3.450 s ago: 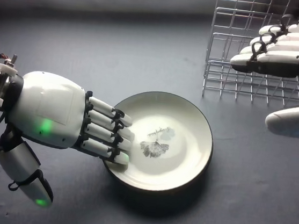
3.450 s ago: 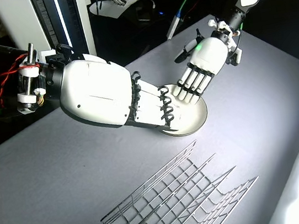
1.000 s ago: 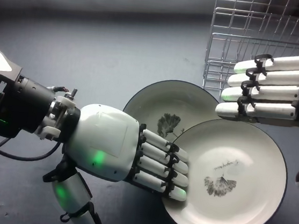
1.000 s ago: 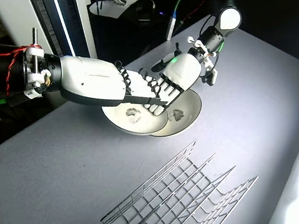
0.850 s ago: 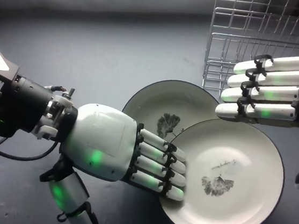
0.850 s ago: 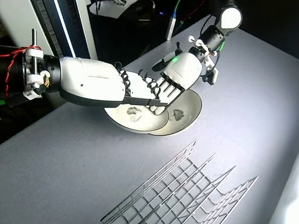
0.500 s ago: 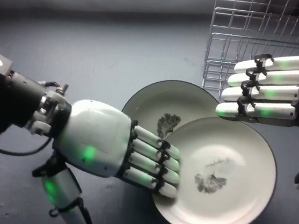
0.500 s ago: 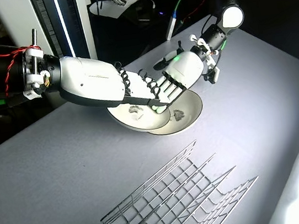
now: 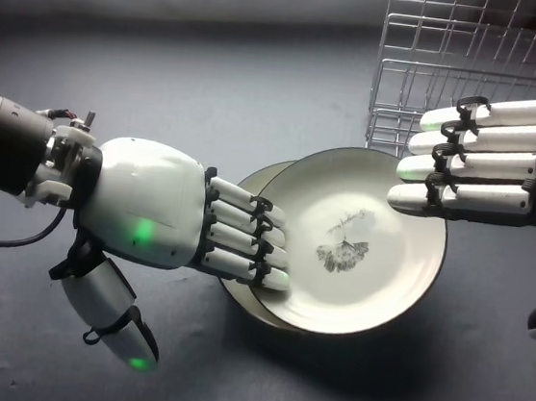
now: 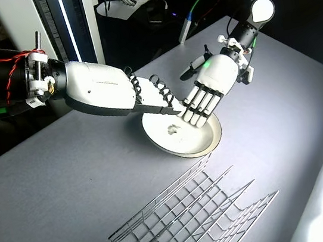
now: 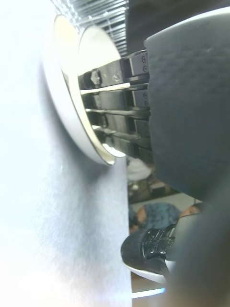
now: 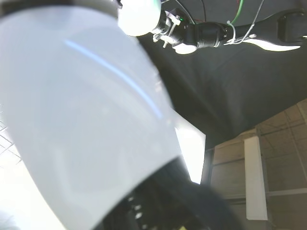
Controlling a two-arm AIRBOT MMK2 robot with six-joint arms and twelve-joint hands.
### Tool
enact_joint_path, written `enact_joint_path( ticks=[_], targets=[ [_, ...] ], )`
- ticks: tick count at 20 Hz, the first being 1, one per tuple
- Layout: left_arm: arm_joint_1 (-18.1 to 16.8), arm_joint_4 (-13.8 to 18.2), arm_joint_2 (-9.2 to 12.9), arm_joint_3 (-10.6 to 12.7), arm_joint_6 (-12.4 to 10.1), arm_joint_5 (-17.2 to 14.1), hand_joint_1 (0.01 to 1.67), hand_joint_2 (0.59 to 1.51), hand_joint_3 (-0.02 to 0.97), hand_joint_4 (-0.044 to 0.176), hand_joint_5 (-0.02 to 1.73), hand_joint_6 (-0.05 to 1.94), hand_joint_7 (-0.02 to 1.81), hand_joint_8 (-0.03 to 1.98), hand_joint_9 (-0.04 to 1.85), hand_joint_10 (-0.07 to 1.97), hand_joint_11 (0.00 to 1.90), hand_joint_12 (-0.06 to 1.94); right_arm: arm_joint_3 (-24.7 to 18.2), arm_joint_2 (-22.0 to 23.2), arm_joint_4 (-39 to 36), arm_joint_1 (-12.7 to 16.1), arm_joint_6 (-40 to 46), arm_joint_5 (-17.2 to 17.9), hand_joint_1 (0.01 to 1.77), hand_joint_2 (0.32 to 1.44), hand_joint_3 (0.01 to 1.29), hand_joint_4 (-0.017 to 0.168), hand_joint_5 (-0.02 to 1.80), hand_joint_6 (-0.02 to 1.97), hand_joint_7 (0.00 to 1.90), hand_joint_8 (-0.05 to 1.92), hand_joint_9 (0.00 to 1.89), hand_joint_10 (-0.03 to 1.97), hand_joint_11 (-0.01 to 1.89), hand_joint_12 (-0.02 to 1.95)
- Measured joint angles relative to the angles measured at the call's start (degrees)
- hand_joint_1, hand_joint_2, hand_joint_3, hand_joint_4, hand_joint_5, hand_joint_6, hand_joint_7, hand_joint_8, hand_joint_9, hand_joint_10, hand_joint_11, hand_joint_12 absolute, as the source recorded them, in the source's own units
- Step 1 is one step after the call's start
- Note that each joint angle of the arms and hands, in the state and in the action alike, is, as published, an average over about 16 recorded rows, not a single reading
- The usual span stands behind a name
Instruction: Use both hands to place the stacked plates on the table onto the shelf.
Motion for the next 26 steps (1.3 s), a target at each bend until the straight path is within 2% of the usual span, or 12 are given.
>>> enact_joint_path(
  ticks=[14, 26],
  targets=[
    [-1.56, 0.99, 1.29, 0.57, 0.01, -0.95, 0.01, 1.065, 0.020, -0.001, -0.01, 0.01, 0.01, 0.01, 0.02, 0.01, 0.01, 0.01, 0.00, 0.31, 0.01, 0.15, 0.00, 0.05, 0.54, 1.08, 0.01, 0.004, 0.02, 0.01, 0.02, 0.03, 0.02, 0.01, 0.02, -0.01],
    [-3.60, 4.93, 1.67, 2.64, -0.53, -2.28, 0.01, 1.068, 0.020, -0.001, 0.00, -0.01, 0.02, 0.01, 0.02, 0.01, 0.01, 0.01, 0.00, 0.52, 0.01, 0.45, 0.00, 0.05, 0.52, 1.08, 0.01, 0.004, 0.02, 0.01, 0.02, 0.03, 0.02, 0.01, 0.02, -0.01]
  ],
)
